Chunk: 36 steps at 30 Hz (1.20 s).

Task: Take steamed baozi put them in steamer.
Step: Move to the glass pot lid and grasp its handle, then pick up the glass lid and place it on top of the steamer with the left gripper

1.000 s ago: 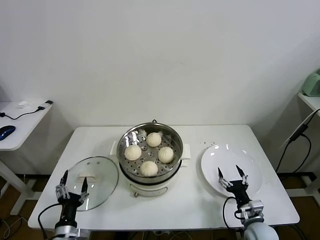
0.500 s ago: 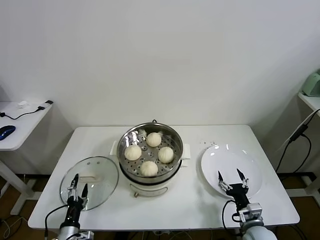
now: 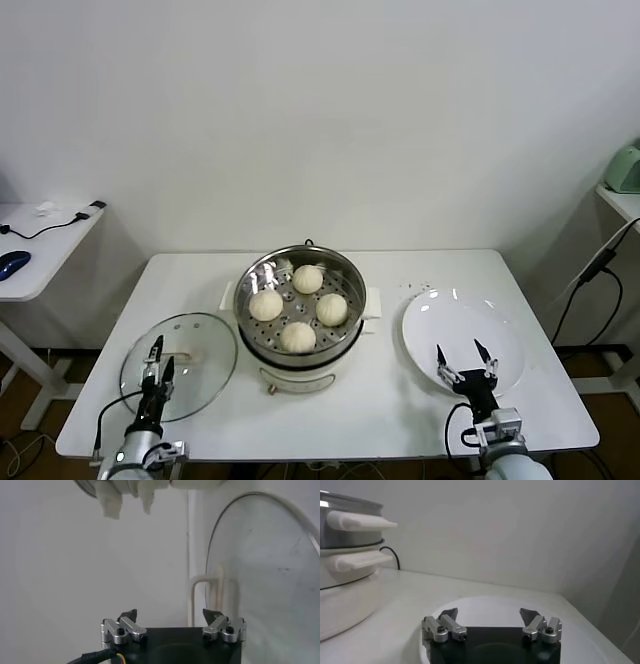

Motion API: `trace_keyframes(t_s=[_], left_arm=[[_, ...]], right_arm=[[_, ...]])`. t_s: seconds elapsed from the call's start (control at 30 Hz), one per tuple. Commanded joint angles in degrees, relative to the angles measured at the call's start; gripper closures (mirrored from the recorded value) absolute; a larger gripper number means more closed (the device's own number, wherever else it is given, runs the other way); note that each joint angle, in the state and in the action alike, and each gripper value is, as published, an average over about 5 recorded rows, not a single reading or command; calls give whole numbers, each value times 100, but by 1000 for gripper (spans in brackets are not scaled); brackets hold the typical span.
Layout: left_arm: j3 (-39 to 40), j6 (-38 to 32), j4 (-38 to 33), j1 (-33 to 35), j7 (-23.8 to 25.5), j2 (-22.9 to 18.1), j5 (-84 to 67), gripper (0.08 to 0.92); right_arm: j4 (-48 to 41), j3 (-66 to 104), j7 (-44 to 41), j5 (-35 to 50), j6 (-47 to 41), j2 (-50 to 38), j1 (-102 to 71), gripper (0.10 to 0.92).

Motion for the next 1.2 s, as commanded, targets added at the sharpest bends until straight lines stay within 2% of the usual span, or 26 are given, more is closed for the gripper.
trace_keyframes(t_s=[0.03, 0.17, 0.27, 0.9, 1.0, 1.2], left_arm=[[31, 136, 256, -348, 77, 37, 196, 177], [77, 202, 349, -462, 160, 45, 167, 181], [103, 259, 453, -503, 245, 44, 151, 229], [113, 437, 758, -552, 64, -70, -13, 778], [88, 431, 651, -516, 48, -45, -97, 844], [-14, 490, -146, -259, 308, 96, -509, 861]], right_arm=[[-23, -8, -7, -133, -28, 48, -23, 203], [-16, -41, -13, -165, -30, 67, -26, 203], [-8, -48, -16, -171, -25, 67, -28, 203], [45, -164, 24, -247, -47, 120, -74, 203], [90, -123, 26, -228, -62, 94, -93, 203], [184, 29, 8, -216, -108, 94, -121, 203]])
